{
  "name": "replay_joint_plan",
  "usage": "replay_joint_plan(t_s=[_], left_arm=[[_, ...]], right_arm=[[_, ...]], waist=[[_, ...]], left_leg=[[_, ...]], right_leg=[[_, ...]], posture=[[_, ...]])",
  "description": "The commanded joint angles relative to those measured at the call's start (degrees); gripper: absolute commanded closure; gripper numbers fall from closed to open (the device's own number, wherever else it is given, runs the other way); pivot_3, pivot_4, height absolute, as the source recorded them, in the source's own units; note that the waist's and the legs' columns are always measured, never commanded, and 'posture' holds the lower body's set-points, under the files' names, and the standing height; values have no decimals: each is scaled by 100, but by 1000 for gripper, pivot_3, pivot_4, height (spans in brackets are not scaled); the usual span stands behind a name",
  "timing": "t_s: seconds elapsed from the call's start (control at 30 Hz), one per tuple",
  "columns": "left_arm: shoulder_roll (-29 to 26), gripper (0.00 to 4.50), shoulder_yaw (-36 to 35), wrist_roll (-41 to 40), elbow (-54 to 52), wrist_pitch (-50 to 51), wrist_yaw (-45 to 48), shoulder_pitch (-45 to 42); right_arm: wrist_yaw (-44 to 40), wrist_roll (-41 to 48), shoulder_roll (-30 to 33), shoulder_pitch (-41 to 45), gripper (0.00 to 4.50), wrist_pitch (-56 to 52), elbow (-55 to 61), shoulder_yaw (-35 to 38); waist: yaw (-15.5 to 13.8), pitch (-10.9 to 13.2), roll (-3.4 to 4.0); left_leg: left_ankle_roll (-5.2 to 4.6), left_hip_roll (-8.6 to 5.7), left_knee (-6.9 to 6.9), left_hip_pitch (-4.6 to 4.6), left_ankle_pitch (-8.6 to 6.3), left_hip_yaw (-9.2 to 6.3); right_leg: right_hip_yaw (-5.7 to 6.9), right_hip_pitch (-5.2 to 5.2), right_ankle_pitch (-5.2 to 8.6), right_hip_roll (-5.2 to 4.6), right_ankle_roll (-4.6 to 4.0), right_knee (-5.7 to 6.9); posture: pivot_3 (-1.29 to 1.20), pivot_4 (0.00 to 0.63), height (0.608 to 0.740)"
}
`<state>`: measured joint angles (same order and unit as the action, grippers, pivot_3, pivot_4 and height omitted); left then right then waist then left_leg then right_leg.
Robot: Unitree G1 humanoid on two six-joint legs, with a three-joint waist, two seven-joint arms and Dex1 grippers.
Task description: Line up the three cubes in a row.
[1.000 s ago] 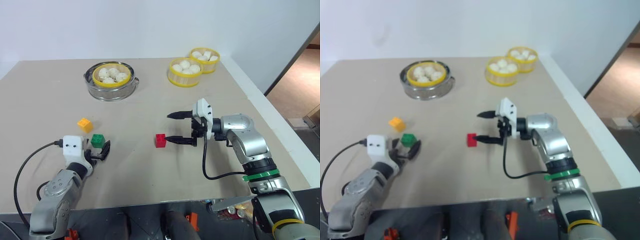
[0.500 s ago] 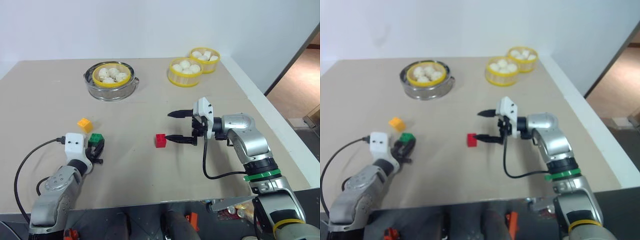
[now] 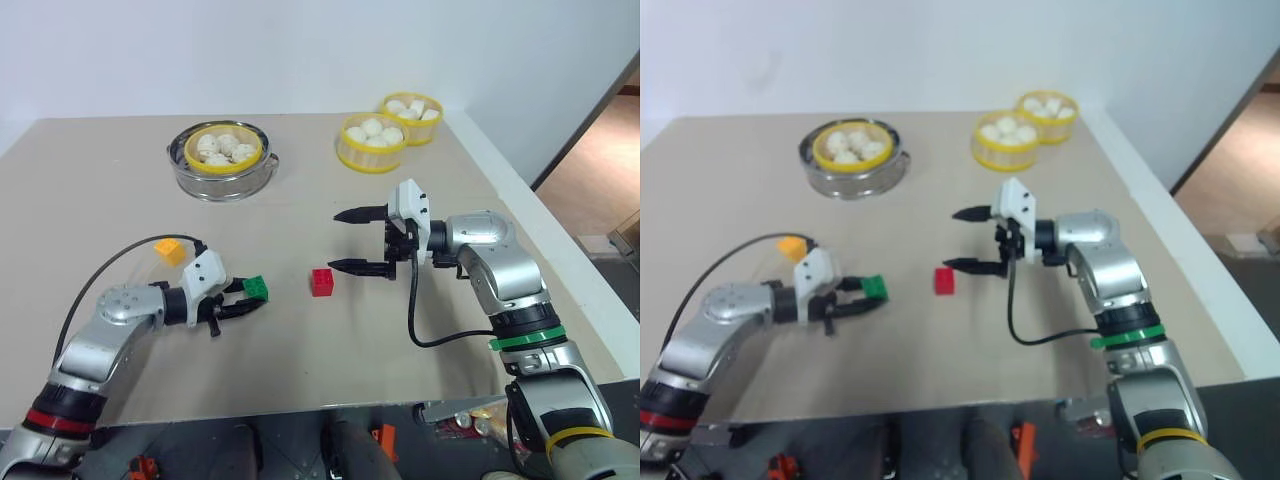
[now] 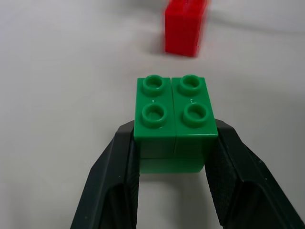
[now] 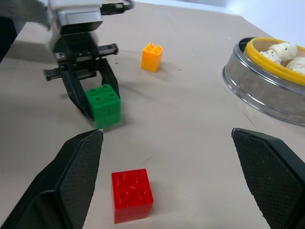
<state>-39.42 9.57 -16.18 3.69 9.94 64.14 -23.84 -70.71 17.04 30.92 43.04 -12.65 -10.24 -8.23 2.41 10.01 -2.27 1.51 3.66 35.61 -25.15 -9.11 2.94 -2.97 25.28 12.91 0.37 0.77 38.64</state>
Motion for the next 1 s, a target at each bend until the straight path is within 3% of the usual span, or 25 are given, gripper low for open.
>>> replay_joint_plan(t_s=[0.03,0.4,0.9,0.97,1.0], left_arm=[[81,3175,159,190,606,-612,554,-368],[740,3175,506,695,1823,-1208,959,-1199],[679,3175,475,827,1819,-754,1042,-1153],[647,2168,473,840,1764,-750,1089,-1132],[634,1886,476,841,1741,-764,1119,-1120]], right_arm=[[-93,158,117,41,0,-140,266,137],[-298,392,294,-144,0,-712,702,97],[-250,272,267,-159,0,-516,577,73],[-254,254,261,-152,0,-494,559,65],[-255,249,260,-150,0,-484,554,62]], waist=[[7,0,1],[1,0,1],[2,0,1],[4,-1,1],[15,0,2]], left_leg=[[0,0,-3,0,-1,2],[-9,0,0,1,-15,-1],[-9,0,25,5,-14,-3],[-9,0,25,6,-14,-2],[-9,0,25,7,-14,-2]], right_leg=[[-3,0,0,-1,10,0],[-4,-1,8,4,29,8],[-8,-8,-3,5,37,17],[-8,-9,-3,5,37,20],[-9,-8,-3,5,37,22]], posture=[[0,150,740],[0,150,740],[0,150,740],[0,150,740],[0,150,740]])
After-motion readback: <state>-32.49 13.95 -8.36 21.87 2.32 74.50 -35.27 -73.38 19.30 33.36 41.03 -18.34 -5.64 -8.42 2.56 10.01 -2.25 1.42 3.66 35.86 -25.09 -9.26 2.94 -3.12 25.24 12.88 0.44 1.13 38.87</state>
